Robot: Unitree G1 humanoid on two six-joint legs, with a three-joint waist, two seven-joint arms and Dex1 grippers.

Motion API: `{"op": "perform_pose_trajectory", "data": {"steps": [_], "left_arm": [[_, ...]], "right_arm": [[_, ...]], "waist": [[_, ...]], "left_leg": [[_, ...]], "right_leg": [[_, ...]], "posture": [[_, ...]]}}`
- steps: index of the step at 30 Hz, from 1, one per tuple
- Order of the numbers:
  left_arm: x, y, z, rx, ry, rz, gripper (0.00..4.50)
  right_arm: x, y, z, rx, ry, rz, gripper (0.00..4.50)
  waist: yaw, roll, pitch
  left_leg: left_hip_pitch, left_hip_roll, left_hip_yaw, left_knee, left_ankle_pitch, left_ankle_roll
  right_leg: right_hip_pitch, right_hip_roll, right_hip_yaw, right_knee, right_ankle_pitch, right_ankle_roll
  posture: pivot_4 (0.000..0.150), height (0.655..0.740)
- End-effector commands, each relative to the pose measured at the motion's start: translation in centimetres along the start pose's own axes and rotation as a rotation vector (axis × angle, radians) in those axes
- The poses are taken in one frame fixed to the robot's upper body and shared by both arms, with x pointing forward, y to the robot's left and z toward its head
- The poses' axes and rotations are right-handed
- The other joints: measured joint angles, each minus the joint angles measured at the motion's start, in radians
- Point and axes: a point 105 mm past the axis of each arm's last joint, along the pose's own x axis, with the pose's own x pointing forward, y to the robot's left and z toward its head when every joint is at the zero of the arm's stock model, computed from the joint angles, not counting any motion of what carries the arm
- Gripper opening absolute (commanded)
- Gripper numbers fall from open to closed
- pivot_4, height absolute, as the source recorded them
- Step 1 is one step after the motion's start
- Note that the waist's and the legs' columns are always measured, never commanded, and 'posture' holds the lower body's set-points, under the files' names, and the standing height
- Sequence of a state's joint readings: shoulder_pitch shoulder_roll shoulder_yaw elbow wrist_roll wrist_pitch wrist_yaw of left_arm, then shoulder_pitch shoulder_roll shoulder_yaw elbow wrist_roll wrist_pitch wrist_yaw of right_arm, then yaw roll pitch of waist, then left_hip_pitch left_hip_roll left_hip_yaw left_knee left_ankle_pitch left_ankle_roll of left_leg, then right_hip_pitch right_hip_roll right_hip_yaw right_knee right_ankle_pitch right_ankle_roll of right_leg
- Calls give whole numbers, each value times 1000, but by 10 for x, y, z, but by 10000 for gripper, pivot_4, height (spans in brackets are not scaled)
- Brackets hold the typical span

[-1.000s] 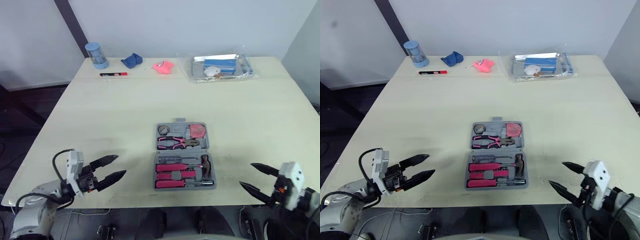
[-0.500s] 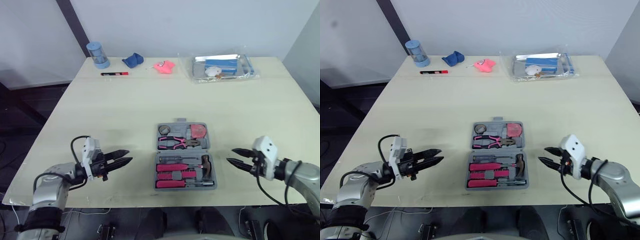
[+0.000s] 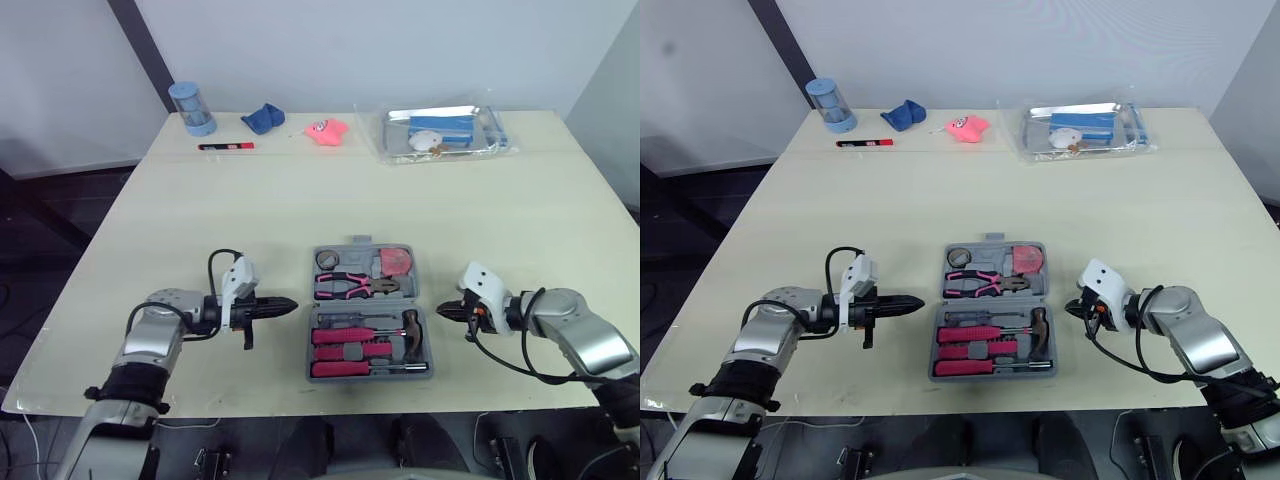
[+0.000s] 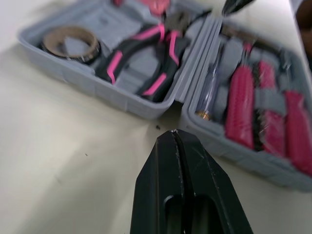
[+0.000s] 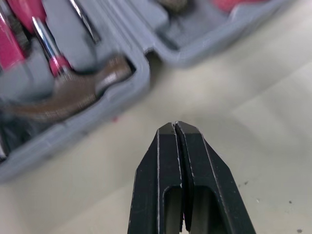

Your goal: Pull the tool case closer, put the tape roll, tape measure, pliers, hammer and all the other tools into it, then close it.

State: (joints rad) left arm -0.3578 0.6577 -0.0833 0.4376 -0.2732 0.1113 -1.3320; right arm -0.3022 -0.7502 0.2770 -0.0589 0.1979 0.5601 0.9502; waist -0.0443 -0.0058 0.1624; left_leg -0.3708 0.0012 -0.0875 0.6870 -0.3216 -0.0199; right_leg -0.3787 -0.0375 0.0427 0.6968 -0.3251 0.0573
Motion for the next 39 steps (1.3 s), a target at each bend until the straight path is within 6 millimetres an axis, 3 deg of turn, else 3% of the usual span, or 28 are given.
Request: {"op": "perform_pose_trajectory", "data": {"steps": [1, 9, 15, 28, 39], "left_arm": [[4, 3, -4, 32, 30, 0, 0], [26, -1, -2, 78, 26, -37, 0], [38, -13, 11, 105, -5, -81, 0], [38, -19, 15, 93, -6, -91, 0], [31, -35, -7, 58, 24, -101, 0]], "right_arm": [[3, -3, 5, -59, 14, 21, 334], [21, -7, 10, -123, 48, 67, 334], [30, -5, 21, -188, 51, 118, 334], [33, 10, 28, -259, 40, 194, 334], [25, 35, 15, -185, 53, 212, 334]], "waist": [[-1, 0, 0], [-1, 0, 0], [-4, 0, 0], [-1, 0, 0], [2, 0, 0]], "left_leg": [[0, 0, 0, 0, 0, 0], [0, 0, 0, 1, 0, 0], [0, 1, 0, 1, 0, 0], [0, 1, -1, 1, 0, 0], [-1, 1, -2, 0, 0, 0]], "right_leg": [[0, 0, 0, 0, 0, 0], [0, 0, 0, 0, 0, 0], [0, 0, 0, 1, 0, 0], [0, 0, 0, 0, 0, 0], [0, -2, -1, -1, 0, 0]], "posture": [[1500, 7400], [1500, 7400], [1500, 7400], [1500, 7400], [1500, 7400]]}}
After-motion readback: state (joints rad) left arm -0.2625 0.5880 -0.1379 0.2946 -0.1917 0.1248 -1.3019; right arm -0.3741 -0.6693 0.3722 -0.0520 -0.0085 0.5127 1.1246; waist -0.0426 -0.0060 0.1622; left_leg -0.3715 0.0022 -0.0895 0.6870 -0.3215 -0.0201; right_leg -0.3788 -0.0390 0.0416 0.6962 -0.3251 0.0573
